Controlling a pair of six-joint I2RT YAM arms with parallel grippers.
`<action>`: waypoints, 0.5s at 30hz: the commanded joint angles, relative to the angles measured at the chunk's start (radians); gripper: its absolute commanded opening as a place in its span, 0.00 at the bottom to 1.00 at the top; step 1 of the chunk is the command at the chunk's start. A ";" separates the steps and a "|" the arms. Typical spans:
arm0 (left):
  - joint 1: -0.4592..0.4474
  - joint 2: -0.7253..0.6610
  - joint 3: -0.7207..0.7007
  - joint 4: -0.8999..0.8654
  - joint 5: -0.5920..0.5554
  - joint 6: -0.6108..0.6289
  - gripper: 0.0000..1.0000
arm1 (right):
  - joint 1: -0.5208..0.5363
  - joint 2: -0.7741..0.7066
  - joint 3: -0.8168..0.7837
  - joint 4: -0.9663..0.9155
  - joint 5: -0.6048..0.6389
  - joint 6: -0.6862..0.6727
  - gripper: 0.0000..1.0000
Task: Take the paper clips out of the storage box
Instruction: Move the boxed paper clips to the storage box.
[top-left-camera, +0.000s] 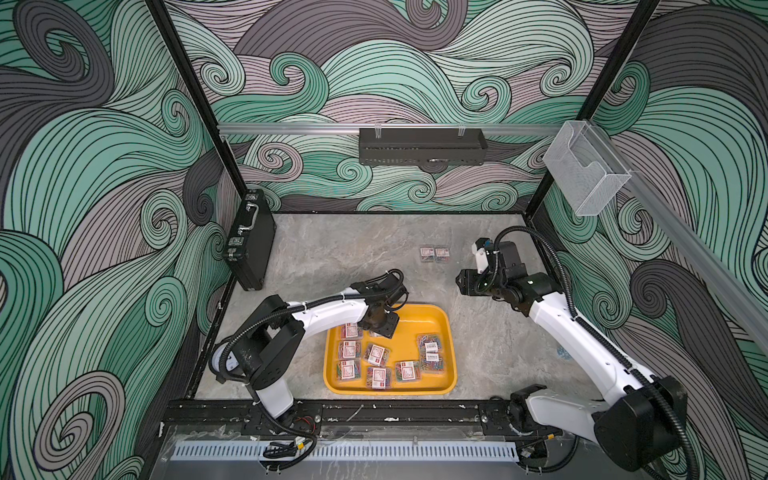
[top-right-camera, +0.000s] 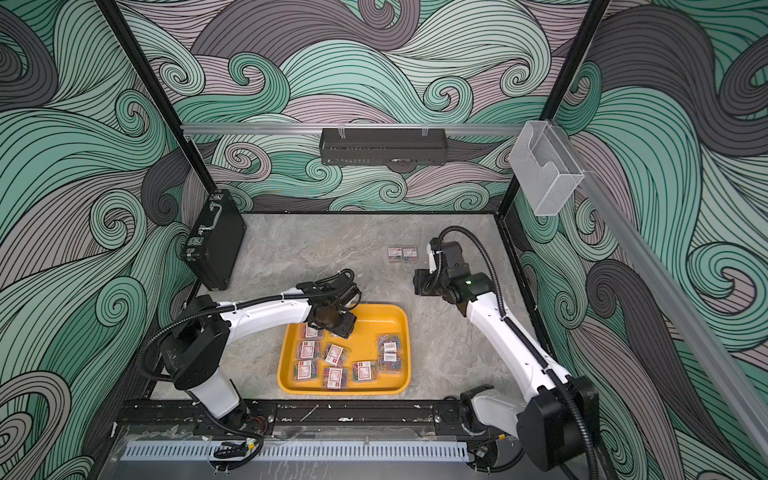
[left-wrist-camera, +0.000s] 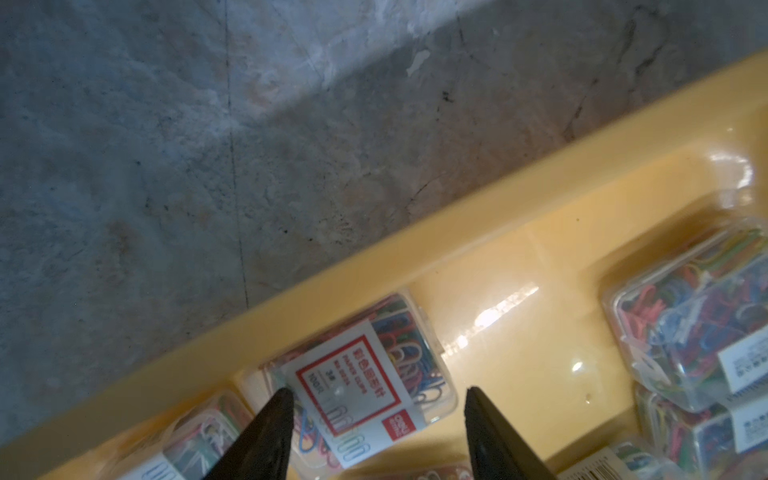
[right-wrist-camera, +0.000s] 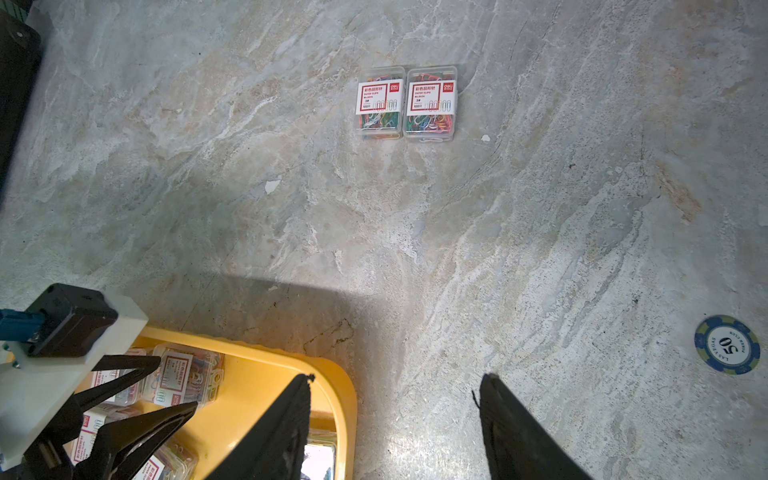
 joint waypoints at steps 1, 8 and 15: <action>-0.005 -0.035 -0.018 -0.066 -0.042 -0.063 0.66 | 0.004 -0.018 -0.007 -0.022 0.017 -0.012 0.65; -0.006 -0.035 -0.032 -0.074 -0.014 -0.081 0.68 | 0.004 -0.028 -0.012 -0.022 0.022 -0.008 0.66; -0.009 -0.018 -0.051 -0.029 0.079 -0.081 0.66 | 0.004 -0.046 -0.014 -0.029 0.031 -0.008 0.66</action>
